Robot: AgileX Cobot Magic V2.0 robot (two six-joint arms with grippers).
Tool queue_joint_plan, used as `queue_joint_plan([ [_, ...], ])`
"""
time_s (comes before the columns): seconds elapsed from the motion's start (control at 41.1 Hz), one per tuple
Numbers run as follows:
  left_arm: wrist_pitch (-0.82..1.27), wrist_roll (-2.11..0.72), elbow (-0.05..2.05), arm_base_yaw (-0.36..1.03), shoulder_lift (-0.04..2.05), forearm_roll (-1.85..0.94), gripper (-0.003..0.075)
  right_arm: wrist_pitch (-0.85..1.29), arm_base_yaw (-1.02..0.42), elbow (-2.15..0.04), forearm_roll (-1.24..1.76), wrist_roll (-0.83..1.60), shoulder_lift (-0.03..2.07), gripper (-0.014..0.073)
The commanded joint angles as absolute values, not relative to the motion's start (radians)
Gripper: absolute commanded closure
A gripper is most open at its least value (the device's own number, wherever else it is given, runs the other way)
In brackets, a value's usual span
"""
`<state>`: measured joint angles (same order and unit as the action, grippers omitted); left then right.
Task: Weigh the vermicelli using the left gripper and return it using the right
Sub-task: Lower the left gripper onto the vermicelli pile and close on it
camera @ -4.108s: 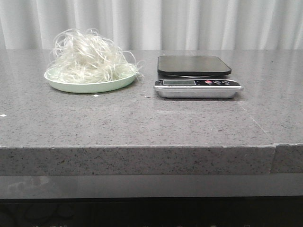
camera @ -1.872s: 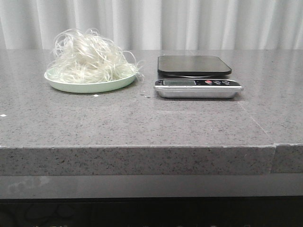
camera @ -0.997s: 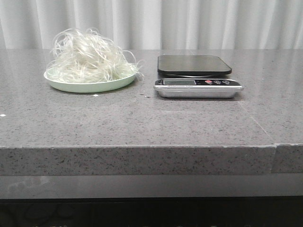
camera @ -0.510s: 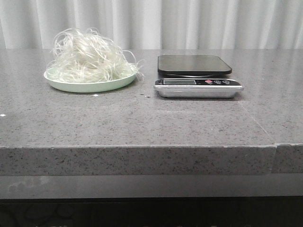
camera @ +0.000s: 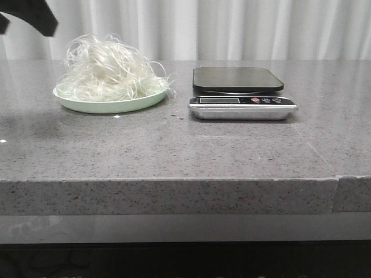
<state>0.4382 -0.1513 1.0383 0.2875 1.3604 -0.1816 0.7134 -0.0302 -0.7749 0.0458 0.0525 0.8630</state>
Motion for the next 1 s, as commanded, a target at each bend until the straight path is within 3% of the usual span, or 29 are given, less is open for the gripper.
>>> queue_joint_plan([
  [0.0,0.345,-0.151,1.106,0.303,1.404,-0.226,0.0175,0.663,-0.026,-0.808,0.036,0.052,0.861,-0.0002],
  [0.705,0.268,-0.154,1.205,0.343,1.711,-0.212,0.018,0.663,-0.026,-0.808,0.037,0.052,0.861,-0.0002],
  [0.826,0.28,-0.154,1.205,0.343,1.712,-0.21,0.0267,0.665,-0.026,-0.808,0.037,0.052,0.861,-0.0002],
  [0.972,0.288,-0.154,1.205,0.343,1.712,-0.21,0.0432,0.669,-0.026,-0.808,0.037,0.052,0.861,-0.0002],
])
